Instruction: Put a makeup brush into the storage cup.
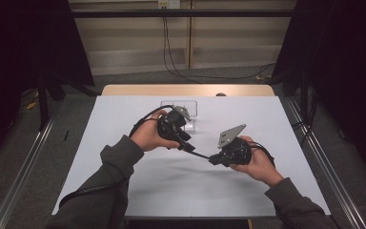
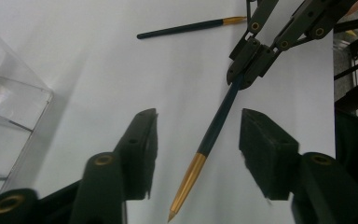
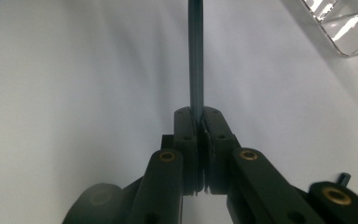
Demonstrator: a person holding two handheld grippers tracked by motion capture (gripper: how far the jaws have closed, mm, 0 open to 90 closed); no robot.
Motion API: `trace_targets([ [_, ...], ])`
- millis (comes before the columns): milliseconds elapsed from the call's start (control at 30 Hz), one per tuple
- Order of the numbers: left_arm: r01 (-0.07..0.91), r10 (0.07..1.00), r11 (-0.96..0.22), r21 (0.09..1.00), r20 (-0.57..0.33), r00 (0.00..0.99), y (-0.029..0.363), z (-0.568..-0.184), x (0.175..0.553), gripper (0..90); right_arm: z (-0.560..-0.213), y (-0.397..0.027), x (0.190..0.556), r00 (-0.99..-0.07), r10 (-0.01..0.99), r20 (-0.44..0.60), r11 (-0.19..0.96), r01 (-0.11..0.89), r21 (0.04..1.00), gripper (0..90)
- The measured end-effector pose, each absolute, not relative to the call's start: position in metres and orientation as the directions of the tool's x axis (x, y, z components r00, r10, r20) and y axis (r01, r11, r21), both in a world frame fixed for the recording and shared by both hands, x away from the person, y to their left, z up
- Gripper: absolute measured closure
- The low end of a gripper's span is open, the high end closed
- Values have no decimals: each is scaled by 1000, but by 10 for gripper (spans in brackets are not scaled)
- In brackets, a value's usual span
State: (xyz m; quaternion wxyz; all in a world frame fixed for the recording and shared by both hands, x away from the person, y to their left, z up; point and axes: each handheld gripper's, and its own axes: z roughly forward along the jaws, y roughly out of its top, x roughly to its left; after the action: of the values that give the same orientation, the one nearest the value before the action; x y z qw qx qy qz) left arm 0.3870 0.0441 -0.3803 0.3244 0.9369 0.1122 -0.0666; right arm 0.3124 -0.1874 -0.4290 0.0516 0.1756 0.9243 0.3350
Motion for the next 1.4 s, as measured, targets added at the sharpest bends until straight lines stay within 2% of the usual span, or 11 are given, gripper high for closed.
trace_targets([
  [167, 250, 187, -769, 588, -167, 968, 46, -380, 386, 320, -429, -192, 312, -929, 368, 21, 717, 298, 631, 858],
  [367, 238, 194, -778, 582, -138, 971, 50, -380, 388, 242, -431, -200, 310, -923, 384, 19, 715, 310, 627, 858],
  [667, 245, 215, -795, 555, -121, 969, 56, -384, 390, 174, -434, -212, 308, -910, 413, 26, 697, 334, 634, 857],
  [1400, 332, 287, -708, 623, -176, 942, 74, -395, 394, 139, -437, -225, 306, -862, 495, 108, 549, 406, 731, 858],
])
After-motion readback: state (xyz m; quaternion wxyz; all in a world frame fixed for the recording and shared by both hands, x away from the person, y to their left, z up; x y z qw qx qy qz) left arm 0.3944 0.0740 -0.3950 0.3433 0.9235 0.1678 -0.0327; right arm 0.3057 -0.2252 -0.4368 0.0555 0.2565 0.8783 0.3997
